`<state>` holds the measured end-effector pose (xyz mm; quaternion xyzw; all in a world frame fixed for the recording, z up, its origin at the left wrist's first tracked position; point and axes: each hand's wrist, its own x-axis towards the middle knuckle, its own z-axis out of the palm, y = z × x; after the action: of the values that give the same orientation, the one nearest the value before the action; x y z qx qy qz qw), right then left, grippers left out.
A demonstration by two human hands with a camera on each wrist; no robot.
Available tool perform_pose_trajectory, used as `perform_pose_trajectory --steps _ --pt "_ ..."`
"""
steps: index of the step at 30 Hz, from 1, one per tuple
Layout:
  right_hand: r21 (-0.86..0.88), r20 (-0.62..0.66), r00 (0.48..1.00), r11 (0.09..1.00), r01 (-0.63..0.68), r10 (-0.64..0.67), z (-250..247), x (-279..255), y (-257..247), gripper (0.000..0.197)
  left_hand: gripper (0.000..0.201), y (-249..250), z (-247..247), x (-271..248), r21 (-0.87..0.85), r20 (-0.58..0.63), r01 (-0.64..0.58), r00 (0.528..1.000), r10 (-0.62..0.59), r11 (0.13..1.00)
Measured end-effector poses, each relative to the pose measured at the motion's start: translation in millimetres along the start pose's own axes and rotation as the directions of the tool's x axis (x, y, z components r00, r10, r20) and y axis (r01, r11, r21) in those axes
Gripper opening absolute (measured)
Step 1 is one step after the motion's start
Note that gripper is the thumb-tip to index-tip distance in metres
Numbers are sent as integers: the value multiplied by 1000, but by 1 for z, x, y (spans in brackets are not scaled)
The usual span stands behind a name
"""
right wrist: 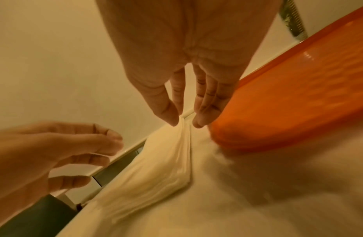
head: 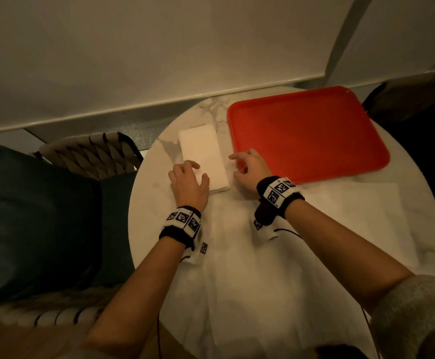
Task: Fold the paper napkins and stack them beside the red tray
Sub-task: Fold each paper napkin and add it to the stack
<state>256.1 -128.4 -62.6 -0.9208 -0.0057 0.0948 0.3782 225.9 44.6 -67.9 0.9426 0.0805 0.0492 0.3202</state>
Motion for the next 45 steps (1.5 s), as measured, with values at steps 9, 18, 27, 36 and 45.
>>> perform_pose_trajectory --steps 9,18,27,36,45 --pt "-9 36 996 997 -77 77 -45 -116 65 33 39 45 30 -134 -95 252 -203 942 221 975" --pt "-140 122 974 974 -176 193 -46 -190 131 43 101 61 61 -196 360 592 -242 806 -20 901" --pt "-137 111 984 983 -122 137 -40 -194 141 49 136 57 76 -221 417 662 -361 749 -7 834" --pt "-67 85 994 995 -68 73 -37 -195 154 52 140 53 71 -227 380 681 -402 731 43 833" --pt "-18 90 995 999 -51 52 -39 -195 158 50 87 55 66 -226 278 695 -460 702 154 843"
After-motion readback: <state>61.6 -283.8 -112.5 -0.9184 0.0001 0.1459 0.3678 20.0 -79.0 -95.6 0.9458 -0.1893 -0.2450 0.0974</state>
